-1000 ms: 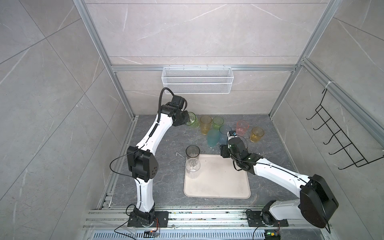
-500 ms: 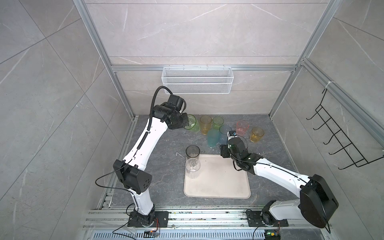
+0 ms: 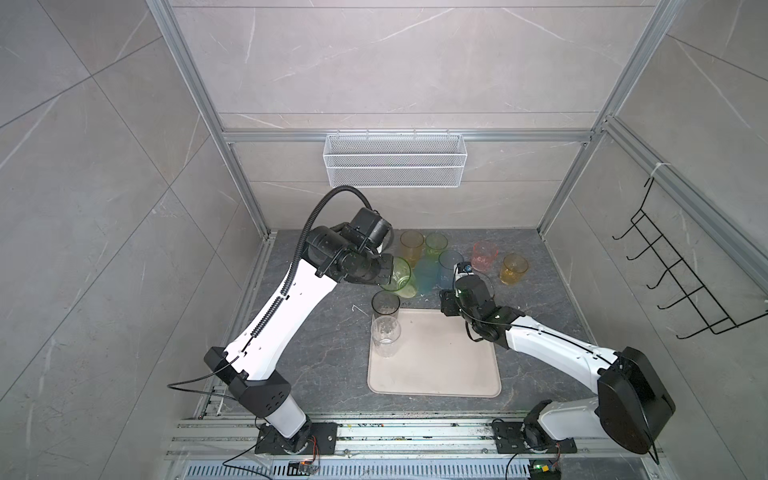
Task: Place the glasses into the tray
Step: 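Lift the green cup and carry it toward the tray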
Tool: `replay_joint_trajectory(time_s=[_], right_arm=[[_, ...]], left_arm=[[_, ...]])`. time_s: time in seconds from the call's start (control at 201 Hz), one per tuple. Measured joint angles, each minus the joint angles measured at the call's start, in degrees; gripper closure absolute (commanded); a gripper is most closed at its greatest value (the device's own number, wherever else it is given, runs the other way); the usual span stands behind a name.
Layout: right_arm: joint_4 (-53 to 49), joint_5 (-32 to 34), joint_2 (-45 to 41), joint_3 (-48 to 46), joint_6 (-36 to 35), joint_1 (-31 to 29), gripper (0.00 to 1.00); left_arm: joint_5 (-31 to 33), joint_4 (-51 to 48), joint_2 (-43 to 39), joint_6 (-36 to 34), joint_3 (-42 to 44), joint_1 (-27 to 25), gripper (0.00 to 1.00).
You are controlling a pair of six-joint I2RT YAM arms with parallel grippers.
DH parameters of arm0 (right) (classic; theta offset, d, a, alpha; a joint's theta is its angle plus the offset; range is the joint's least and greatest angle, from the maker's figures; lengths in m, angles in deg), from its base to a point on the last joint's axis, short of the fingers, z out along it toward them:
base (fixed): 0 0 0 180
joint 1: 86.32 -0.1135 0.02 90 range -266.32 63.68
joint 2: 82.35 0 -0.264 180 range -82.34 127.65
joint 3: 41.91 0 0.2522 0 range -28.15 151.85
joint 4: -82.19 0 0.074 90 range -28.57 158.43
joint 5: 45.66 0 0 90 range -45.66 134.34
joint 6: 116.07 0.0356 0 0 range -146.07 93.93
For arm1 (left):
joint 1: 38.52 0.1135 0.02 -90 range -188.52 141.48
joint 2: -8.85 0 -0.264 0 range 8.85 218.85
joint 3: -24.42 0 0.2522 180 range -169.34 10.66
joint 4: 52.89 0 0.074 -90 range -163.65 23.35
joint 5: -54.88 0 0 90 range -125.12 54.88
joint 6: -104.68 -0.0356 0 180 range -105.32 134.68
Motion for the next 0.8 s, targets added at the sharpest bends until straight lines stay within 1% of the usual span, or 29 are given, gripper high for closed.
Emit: replay_joint_trajectory(time_s=[0.194,0.423,0.617,0.802], right_arm=[[0.0,0.02,-0.02,0.0,0.0,0.0,0.36],[0.0,0.04,0.0,0.0,0.0,0.0,0.36],[0.0,0.02,0.0,0.0,-0.02,0.0,0.36],[0.0,0.17,0.0,0.0,-0.02,0.0,0.36]], left_arm=[[3.1,-4.83,-3.04,1.44,1.2,-8.2,1.0],[4.98,-9.29,-6.21,4.9,3.93,-14.14,1.0],[5.01,-9.29,-7.69,8.04,8.85,-17.53,1.0],[4.81,-9.29,-8.76,9.94,13.86,-18.51,1.0]])
